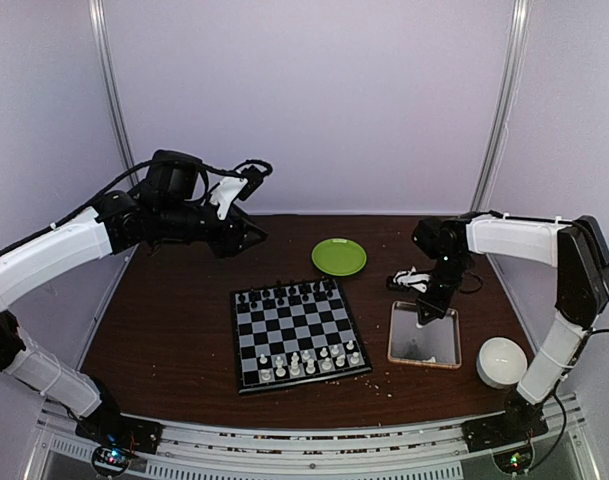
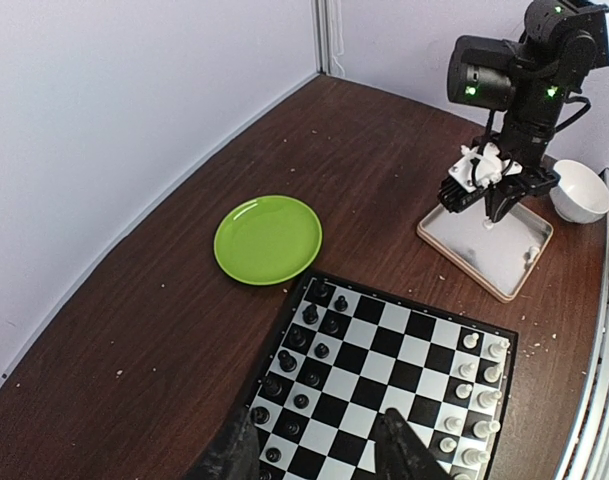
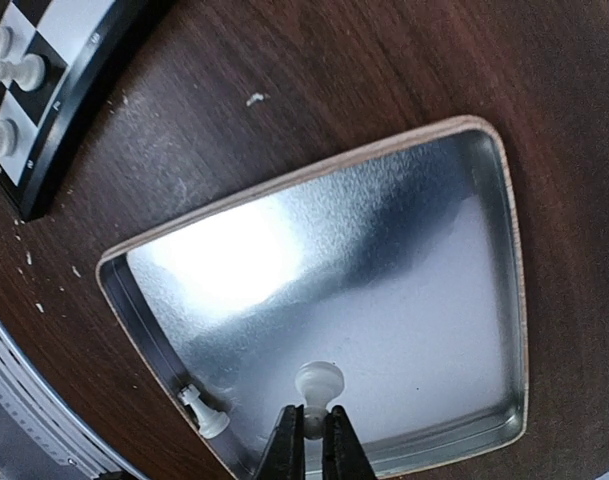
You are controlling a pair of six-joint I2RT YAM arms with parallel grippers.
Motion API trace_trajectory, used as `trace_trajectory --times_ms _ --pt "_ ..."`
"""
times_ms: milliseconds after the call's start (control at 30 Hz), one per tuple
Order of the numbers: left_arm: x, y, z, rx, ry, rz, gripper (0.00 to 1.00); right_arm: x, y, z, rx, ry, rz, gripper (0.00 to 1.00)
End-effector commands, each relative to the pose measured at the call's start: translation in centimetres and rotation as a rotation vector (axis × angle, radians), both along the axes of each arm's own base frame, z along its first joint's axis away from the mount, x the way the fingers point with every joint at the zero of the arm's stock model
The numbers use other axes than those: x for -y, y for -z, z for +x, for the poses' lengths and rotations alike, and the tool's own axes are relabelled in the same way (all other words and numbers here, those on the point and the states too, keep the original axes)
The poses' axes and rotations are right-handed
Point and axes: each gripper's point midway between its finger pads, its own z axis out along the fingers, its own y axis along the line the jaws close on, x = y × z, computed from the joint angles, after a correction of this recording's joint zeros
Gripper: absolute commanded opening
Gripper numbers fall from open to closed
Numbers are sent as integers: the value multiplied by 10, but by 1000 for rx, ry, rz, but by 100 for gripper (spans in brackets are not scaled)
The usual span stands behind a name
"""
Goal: Set up the chess pieces on the board
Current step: Place the pawn on the chessboard.
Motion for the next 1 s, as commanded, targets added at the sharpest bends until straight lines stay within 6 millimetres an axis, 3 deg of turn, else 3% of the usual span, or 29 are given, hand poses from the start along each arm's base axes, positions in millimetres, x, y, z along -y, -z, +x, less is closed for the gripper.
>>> trace_trajectory --times_ms 0,200,467,733,867,967 --pt "4 -12 4 40 8 -23 41 -25 -28 0 5 -47 62 3" --pt "1 -11 7 49 -17 -9 41 -80 -58 3 66 -194 87 3" --pt "-8 -18 11 80 -65 -1 41 -159 -62 4 108 -387 40 3" --pt "-12 -25 10 99 -71 -4 41 -214 -36 -6 96 -493 -29 3" --pt "-13 -28 8 105 -69 -9 41 -225 -18 -13 65 -512 -44 3" --pt "-12 -29 7 106 -64 -11 41 -236 -17 -11 84 -513 -37 4"
